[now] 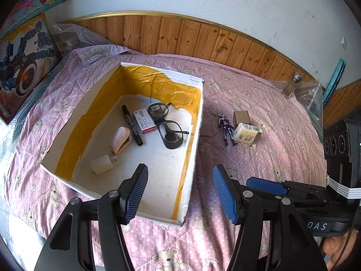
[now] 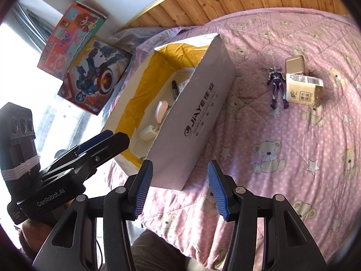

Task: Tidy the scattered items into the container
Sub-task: 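Move both tools toward the milk carton and gold tin beside the figurine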

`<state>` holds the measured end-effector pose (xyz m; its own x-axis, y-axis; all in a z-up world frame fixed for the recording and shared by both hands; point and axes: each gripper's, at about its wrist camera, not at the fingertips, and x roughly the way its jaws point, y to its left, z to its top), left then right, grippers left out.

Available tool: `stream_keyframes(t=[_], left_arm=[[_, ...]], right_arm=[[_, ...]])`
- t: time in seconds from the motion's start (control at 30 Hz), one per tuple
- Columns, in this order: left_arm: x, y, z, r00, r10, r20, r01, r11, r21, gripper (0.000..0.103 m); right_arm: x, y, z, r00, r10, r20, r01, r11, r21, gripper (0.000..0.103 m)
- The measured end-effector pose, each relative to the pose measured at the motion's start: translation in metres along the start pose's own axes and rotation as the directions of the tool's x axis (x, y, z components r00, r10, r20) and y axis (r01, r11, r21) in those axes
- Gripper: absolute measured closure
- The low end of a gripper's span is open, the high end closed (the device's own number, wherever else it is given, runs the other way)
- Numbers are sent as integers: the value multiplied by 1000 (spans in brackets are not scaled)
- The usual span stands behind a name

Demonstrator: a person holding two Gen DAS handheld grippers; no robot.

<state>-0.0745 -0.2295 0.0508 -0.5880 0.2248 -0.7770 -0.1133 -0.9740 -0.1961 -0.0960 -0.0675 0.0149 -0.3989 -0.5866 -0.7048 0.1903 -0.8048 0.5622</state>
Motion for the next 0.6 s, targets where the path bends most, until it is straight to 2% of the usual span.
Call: stream_keyframes(t=[0.37,0.6], left_arm=[[30,-61,-4,996,-64,-65,69,995,72,42],[56,-90,4,988,-110,-110,120,989,85,42]], right_arm=[[-22,-62,-12,999,-22,35,18,993,118,49],[-34,-93,-2,997,-57,52,49,987,156,48]])
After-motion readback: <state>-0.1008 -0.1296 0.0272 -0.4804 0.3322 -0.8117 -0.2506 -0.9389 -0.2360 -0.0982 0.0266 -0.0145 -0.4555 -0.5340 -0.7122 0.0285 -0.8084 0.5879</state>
